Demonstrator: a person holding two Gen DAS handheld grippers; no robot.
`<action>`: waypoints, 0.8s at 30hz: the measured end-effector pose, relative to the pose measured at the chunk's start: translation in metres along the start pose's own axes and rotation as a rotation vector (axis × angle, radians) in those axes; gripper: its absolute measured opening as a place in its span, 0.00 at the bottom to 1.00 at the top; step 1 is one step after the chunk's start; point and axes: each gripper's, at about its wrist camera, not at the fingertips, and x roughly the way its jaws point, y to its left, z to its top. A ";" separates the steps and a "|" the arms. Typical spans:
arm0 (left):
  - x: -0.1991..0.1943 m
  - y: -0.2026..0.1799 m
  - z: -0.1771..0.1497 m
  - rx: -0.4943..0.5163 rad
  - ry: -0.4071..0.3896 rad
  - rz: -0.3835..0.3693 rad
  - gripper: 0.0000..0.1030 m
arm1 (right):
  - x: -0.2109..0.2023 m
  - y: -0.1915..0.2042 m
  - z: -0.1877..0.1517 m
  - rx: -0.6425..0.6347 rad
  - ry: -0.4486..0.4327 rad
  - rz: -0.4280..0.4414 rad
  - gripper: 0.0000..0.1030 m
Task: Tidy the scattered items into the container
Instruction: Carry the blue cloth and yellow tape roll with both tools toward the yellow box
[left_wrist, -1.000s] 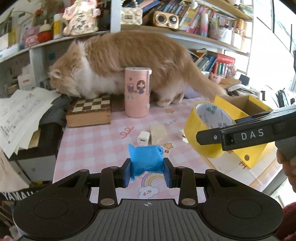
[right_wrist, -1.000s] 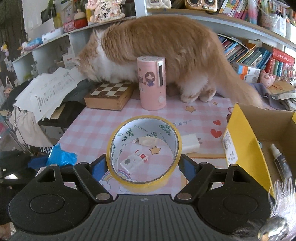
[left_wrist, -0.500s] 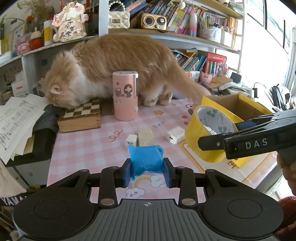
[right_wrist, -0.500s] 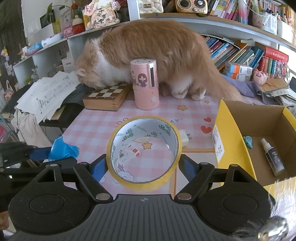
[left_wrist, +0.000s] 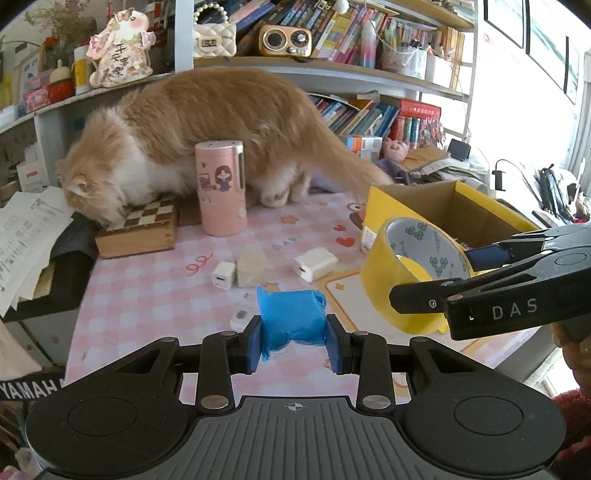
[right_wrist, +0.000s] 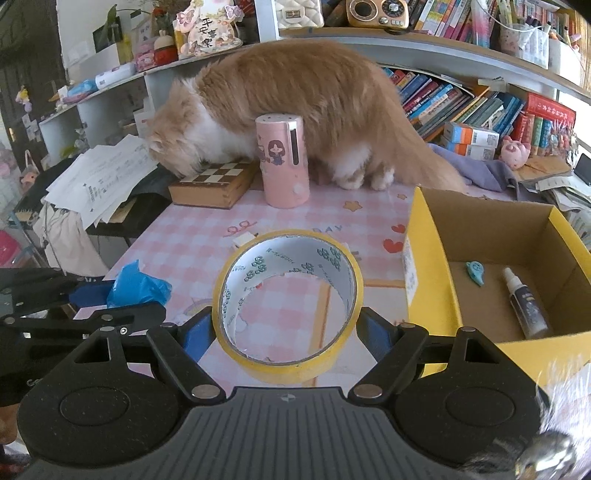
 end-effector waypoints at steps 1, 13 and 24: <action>0.000 -0.006 0.000 0.002 0.002 0.001 0.32 | -0.003 -0.003 -0.002 -0.002 0.000 0.003 0.78; -0.010 -0.069 -0.007 0.029 0.013 0.028 0.32 | -0.041 -0.050 -0.026 0.019 -0.014 0.034 0.78; -0.014 -0.125 -0.017 0.045 0.018 0.015 0.32 | -0.076 -0.089 -0.053 0.030 -0.013 0.026 0.78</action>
